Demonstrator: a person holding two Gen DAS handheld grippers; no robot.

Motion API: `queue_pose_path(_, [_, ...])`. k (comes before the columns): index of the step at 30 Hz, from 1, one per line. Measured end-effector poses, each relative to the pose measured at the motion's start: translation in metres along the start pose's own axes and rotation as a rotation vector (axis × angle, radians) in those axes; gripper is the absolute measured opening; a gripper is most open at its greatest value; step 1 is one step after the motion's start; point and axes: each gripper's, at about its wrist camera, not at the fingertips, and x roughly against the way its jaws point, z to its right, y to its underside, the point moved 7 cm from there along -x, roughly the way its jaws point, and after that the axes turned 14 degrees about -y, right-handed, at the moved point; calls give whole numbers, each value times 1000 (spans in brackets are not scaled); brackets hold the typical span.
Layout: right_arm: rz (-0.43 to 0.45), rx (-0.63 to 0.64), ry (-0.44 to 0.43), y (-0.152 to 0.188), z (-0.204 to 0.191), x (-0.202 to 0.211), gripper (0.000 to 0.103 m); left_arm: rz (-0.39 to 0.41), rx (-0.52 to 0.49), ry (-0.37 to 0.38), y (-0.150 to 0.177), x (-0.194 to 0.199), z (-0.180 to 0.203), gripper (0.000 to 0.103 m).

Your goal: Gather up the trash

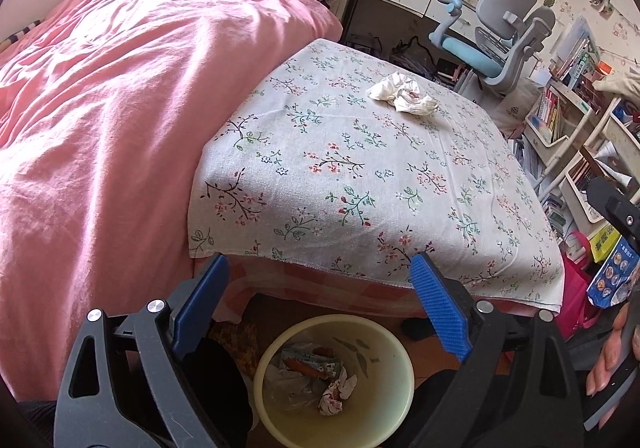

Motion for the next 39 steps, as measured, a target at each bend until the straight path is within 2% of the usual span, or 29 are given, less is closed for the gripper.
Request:
queue_pose_path(27, [-11, 11, -2, 3, -3, -3, 93, 49, -41, 4, -4, 6, 8, 90])
queue_pose_path(39, [-14, 13, -2, 2, -4, -5, 93, 47, -54, 19, -2, 5, 11, 90])
